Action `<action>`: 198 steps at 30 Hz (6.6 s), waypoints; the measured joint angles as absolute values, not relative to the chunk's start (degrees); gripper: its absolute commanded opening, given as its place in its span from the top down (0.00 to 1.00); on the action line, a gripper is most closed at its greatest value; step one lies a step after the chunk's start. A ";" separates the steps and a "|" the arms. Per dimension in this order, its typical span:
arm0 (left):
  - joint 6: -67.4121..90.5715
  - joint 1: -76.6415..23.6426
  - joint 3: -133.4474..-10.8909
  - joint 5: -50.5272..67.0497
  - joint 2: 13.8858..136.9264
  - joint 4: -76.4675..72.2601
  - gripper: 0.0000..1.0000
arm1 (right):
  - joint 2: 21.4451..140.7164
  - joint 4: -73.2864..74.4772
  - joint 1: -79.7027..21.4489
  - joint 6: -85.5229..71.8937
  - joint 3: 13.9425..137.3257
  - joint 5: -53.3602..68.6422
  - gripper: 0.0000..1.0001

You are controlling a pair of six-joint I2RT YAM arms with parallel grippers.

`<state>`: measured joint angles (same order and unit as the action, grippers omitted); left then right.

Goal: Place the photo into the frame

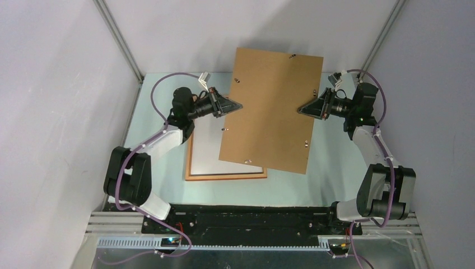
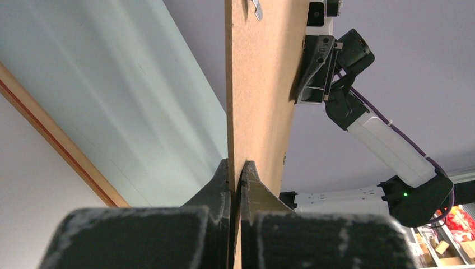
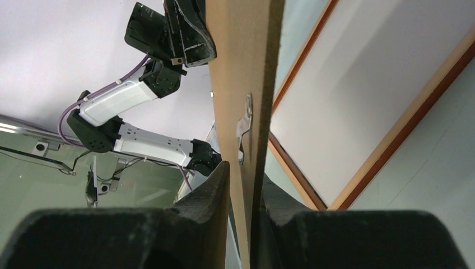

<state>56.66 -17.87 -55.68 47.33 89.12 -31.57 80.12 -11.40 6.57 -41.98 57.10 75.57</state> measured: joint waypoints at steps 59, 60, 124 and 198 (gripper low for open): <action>20.03 -19.55 -53.25 32.01 75.05 8.88 0.00 | 87.09 -32.10 5.32 -56.05 57.01 80.51 1.00; 19.77 -19.97 -53.25 31.94 74.96 9.21 0.00 | 87.15 -32.14 5.34 -56.18 57.01 80.51 1.00; 3.55 -36.07 -63.57 7.79 74.87 28.40 0.00 | 89.73 -21.28 8.67 -47.29 58.65 75.44 1.00; 8.99 -28.80 -65.17 21.50 78.67 27.57 0.00 | 90.30 -22.17 3.51 -50.37 58.65 70.89 1.00</action>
